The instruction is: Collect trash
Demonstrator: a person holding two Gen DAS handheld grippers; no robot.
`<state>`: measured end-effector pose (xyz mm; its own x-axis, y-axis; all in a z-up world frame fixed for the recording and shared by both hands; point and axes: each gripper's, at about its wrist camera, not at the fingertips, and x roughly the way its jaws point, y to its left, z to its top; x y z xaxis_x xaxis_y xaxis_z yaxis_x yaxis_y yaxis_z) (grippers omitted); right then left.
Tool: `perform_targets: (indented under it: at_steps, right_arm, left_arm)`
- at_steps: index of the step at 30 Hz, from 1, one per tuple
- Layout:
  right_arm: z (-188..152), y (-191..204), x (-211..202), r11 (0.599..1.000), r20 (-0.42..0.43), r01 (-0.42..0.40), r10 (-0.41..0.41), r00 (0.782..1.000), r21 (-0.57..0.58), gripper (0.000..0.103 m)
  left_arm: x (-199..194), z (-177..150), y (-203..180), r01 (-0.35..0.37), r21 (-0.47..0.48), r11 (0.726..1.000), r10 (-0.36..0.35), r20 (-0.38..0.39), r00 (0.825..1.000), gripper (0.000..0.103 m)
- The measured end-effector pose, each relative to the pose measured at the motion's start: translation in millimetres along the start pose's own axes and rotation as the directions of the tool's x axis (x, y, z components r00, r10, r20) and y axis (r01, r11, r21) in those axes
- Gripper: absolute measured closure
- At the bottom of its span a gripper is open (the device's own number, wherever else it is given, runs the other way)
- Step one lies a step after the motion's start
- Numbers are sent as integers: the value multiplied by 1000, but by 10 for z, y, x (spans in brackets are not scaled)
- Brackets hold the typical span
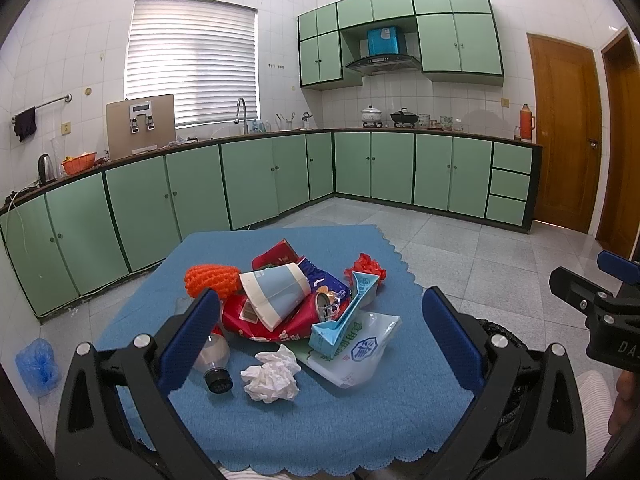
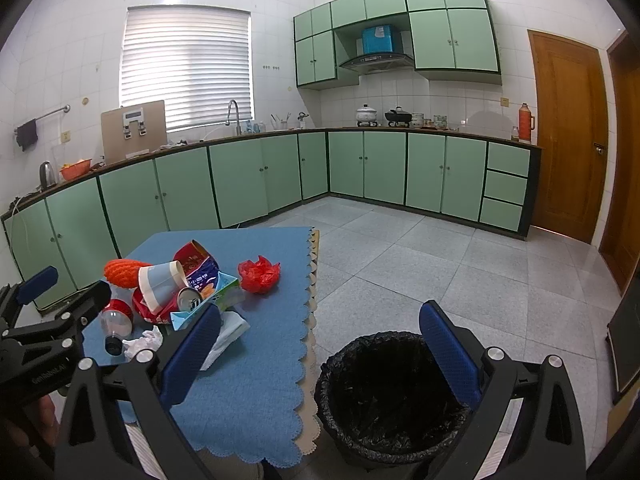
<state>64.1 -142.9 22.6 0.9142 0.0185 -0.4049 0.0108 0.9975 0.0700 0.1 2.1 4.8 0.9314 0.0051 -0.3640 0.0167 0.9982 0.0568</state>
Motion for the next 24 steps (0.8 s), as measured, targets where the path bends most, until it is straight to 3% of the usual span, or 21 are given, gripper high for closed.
perform_targets:
  at_steps: [24]
  right_arm:
    - [1, -2, -3, 1000, 1, 0, 0, 1000, 1, 6]
  left_arm:
    - [20, 37, 7, -2, 0, 1000, 2, 3, 1000, 5]
